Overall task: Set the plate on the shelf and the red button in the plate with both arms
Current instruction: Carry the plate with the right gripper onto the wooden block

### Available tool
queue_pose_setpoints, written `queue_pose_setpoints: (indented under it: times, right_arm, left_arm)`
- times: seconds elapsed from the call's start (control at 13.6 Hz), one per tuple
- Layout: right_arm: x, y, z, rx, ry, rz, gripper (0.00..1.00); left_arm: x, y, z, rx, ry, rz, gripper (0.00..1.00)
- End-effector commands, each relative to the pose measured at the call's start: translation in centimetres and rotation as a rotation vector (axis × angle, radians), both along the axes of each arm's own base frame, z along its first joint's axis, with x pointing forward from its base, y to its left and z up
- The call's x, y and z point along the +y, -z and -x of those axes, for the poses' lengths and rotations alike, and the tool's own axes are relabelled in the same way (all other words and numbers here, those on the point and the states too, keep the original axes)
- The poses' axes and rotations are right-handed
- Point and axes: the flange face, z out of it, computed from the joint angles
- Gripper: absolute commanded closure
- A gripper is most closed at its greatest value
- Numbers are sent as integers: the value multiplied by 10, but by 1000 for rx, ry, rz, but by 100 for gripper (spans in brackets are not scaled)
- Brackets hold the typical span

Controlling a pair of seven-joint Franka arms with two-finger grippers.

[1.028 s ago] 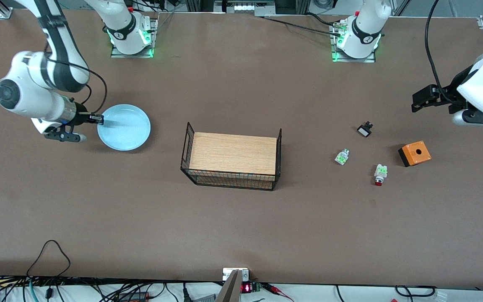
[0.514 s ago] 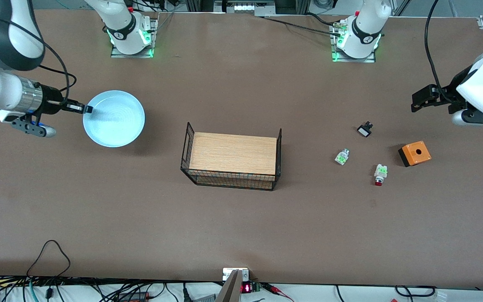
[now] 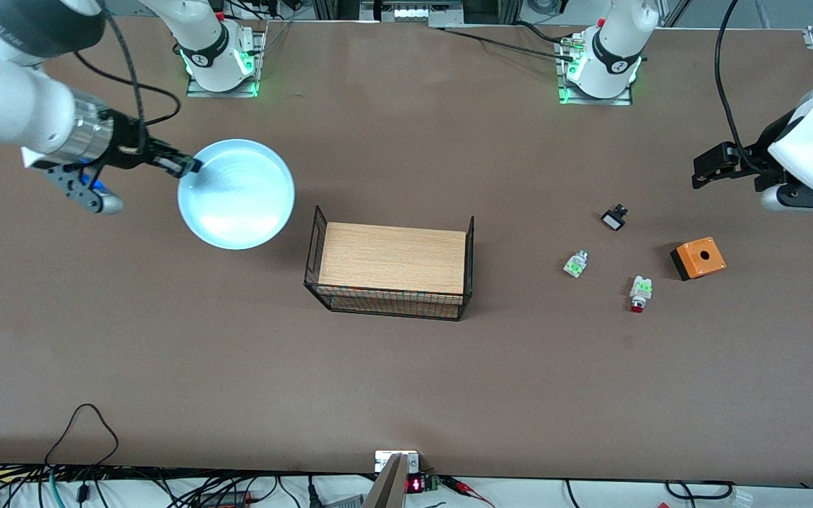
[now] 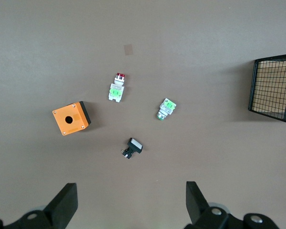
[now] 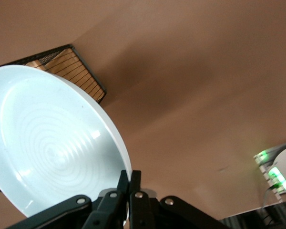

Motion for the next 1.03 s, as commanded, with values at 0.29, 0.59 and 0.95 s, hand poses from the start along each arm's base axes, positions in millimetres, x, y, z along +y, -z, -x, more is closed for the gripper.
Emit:
queue_pose_setpoints:
  times: [0.29, 0.59, 0.95]
  right_arm:
    - [130, 26, -1, -22, 220, 19, 100]
    - [183, 47, 2, -36, 305, 20, 100]
    - [226, 71, 16, -51, 333, 31, 100]
  left_arm:
    - [1, -2, 3, 6, 7, 11, 0]
    - [1, -2, 3, 6, 7, 11, 0]
    - [2, -2, 3, 6, 4, 11, 0]
